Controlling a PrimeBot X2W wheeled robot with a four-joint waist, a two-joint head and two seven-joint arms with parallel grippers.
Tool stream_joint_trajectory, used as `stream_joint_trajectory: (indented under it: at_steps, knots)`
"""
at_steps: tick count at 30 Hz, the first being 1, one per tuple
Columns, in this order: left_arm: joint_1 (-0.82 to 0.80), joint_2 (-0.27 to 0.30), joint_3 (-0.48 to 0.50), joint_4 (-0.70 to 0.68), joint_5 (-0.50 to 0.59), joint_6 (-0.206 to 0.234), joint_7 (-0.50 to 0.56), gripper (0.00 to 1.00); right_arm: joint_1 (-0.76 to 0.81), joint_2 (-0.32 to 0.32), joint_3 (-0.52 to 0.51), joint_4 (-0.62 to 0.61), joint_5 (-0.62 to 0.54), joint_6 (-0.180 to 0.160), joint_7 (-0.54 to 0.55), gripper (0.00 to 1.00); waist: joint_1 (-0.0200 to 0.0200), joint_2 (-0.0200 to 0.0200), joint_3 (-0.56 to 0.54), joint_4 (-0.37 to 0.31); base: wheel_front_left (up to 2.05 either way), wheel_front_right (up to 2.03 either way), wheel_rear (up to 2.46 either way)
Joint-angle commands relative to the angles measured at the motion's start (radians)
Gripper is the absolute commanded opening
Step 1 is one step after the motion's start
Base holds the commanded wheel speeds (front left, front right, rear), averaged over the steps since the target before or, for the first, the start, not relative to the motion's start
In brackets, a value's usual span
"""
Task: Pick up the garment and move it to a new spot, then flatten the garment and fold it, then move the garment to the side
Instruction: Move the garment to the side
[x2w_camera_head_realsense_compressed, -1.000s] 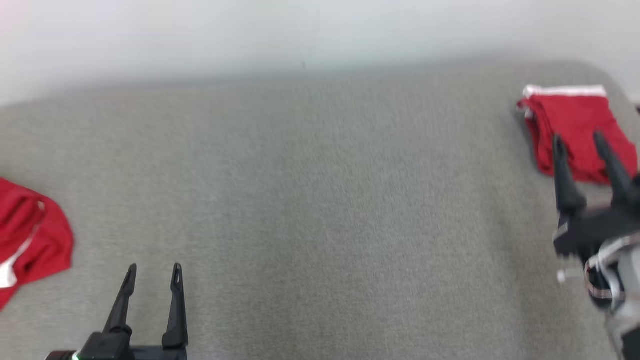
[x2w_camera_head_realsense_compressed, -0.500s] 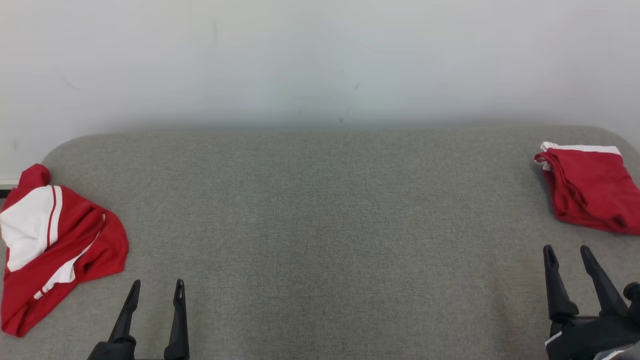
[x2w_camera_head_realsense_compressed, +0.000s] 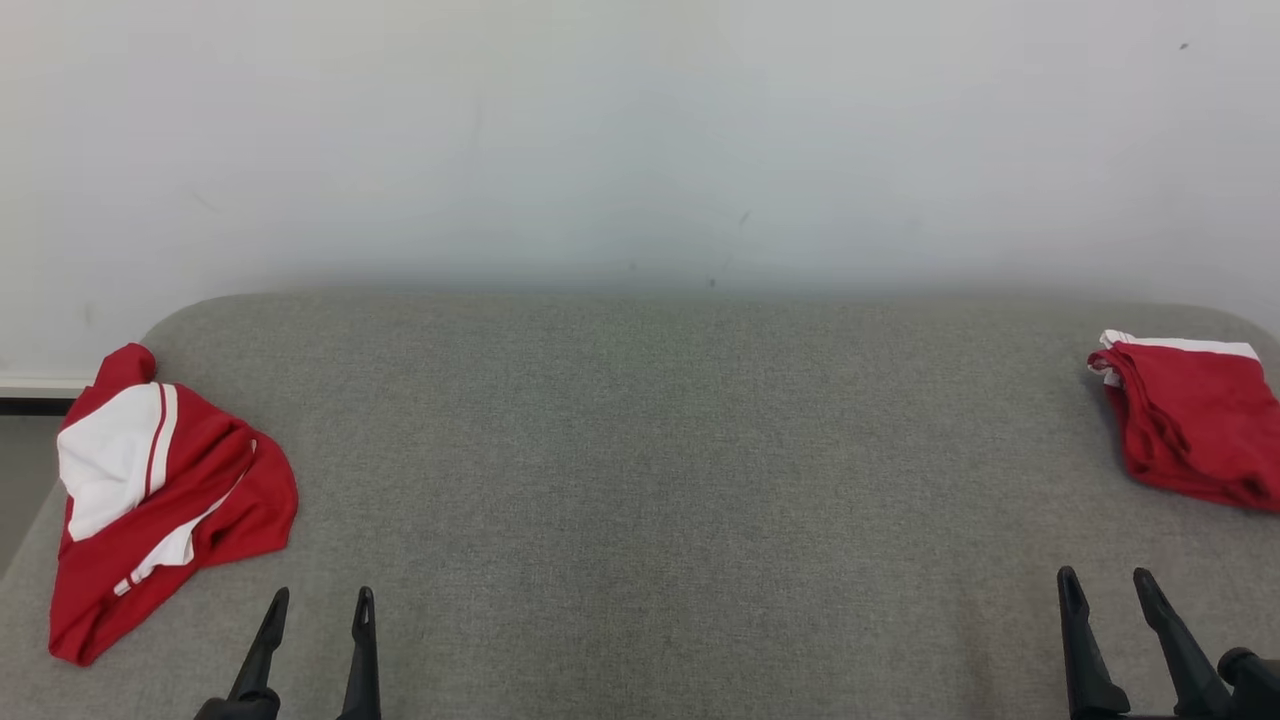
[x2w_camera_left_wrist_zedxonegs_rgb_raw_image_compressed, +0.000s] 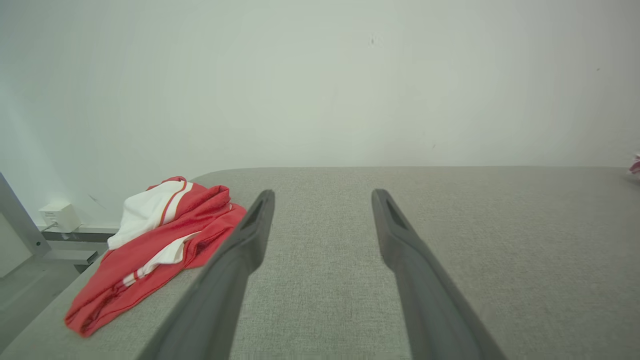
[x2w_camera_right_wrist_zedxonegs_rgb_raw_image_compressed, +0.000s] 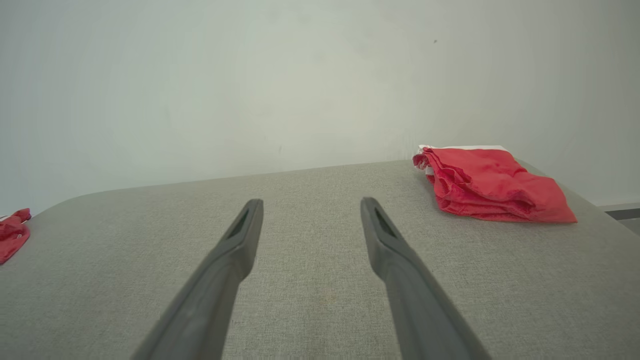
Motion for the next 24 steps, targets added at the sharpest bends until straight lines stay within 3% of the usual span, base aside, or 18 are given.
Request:
stream_joint_trajectory:
  at_steps: [1,24]
  knots:
    - [0.012,0.004,0.002,0.006,0.001,-0.002,-0.003,1.0,0.015,0.008,-0.002,-0.007,-0.007,0.001,-0.001,1.0,0.0001,0.0001,-0.004,0.002,0.0,0.0,0.0]
    - [0.005,0.012,-0.004,0.056,-0.008,-0.002,-0.003,1.0,0.072,0.055,0.01,-0.041,-0.039,0.001,0.005,1.0,0.0001,0.0001,-0.03,-0.006,0.0,0.0,0.0]
